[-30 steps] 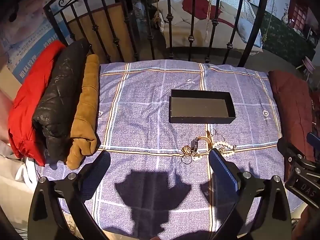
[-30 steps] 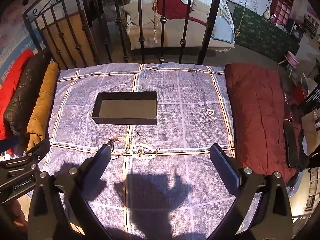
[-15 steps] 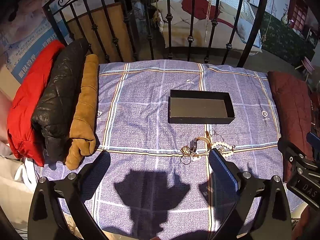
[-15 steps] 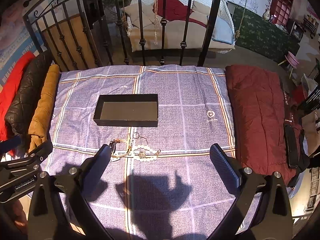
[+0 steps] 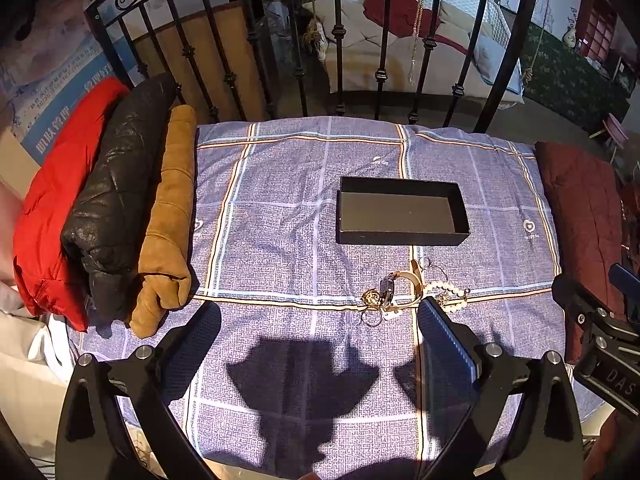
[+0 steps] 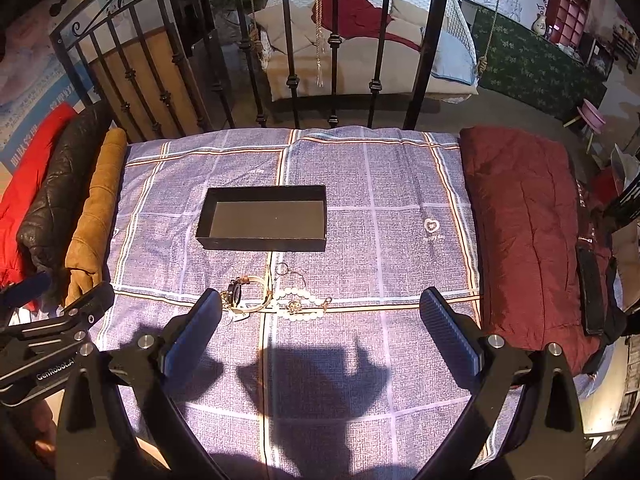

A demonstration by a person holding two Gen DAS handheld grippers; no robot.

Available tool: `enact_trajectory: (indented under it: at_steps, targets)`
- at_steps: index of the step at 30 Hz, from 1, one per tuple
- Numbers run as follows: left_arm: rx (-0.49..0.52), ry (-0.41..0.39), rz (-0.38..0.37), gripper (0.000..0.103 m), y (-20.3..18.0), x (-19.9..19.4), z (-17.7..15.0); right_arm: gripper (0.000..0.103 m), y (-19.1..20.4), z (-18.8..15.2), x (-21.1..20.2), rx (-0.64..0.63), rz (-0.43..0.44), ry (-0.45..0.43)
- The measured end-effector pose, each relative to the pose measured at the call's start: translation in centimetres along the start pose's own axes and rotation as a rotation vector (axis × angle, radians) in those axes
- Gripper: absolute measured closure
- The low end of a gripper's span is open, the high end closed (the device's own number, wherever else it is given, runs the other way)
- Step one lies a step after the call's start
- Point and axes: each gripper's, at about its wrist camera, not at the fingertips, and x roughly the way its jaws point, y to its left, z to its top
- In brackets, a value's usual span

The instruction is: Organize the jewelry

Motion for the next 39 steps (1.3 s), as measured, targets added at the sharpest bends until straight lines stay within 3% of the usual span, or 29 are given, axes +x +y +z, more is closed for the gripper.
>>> enact_trajectory:
  at_steps: [39]
  targets:
    - [0.019,0.030,-0.008,0.006,-0.37,0.72,-0.76,0.006,-0.31,-0.15,0.31,0.006,-0.006,0.015]
